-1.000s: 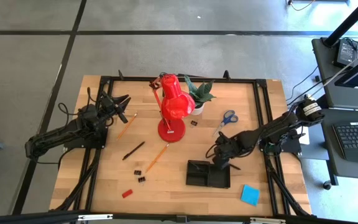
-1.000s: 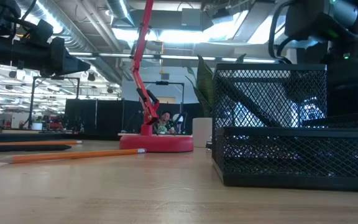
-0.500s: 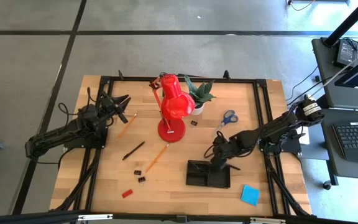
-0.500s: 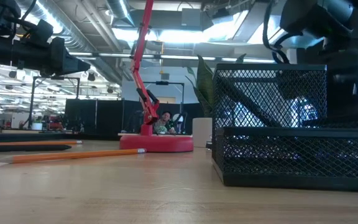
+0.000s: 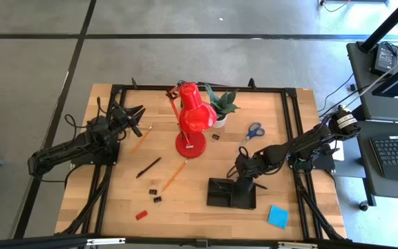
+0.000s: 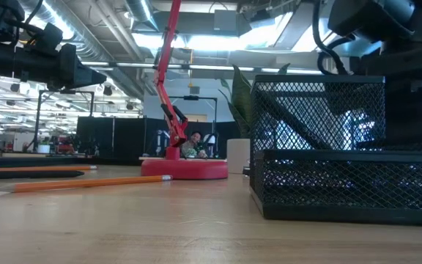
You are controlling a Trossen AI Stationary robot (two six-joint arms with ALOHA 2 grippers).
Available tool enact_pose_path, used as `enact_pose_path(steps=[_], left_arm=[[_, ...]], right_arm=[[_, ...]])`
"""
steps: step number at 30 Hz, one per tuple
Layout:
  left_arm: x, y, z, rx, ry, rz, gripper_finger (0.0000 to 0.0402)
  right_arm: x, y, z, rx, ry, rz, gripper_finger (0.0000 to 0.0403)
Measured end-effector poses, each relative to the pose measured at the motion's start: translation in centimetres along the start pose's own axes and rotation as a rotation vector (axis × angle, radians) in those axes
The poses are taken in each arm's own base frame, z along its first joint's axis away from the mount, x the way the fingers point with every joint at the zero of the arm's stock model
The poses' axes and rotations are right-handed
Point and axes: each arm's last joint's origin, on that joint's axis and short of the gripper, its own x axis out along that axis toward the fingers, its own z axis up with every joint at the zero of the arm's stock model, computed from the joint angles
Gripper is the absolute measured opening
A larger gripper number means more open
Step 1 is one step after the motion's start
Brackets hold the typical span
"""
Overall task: Pick and place office supplies into organizer
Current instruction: Put the right black pen into the black desk organizer
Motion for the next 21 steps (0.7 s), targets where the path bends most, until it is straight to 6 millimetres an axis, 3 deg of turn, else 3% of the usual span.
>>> enact_pose_path(steps=[21], left_arm=[[0.00, 0.00, 0.01, 0.000, -0.001, 0.000, 0.0074]], right_arm=[[0.85, -0.83, -0.15, 0.012, 0.083, 0.001, 0.0165]])
